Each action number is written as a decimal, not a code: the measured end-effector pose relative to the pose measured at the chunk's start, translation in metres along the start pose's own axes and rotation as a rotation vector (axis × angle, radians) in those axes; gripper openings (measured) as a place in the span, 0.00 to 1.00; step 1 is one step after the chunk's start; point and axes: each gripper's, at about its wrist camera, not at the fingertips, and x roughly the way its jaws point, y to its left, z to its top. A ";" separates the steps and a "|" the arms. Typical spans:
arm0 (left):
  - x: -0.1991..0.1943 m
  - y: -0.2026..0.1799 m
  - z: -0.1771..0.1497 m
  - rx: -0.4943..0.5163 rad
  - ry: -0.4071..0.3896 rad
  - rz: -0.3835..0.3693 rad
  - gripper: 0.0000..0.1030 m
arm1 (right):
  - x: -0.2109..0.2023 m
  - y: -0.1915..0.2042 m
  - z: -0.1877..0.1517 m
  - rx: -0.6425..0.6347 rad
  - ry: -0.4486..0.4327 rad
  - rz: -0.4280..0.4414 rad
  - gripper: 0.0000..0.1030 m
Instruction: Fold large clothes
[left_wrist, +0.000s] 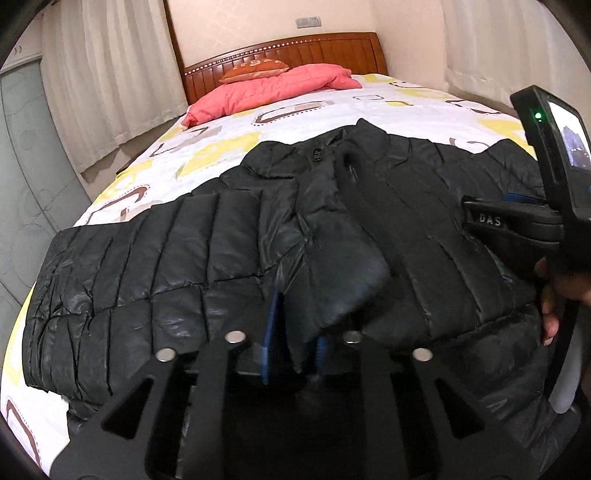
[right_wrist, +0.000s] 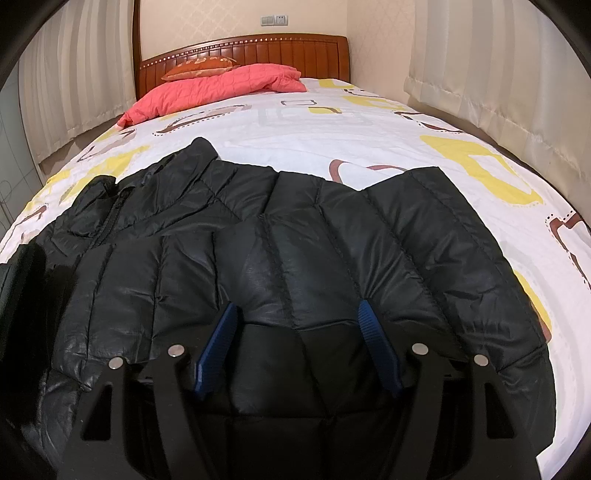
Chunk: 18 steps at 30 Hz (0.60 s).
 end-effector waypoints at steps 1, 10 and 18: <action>-0.002 0.000 0.000 -0.001 -0.003 -0.005 0.30 | 0.000 0.000 0.000 0.000 0.000 -0.002 0.67; -0.045 0.017 -0.005 -0.097 -0.048 -0.108 0.68 | -0.021 0.004 0.002 0.001 0.006 -0.031 0.70; -0.097 0.065 -0.021 -0.156 -0.113 -0.018 0.77 | -0.066 0.040 -0.013 0.028 0.004 0.131 0.70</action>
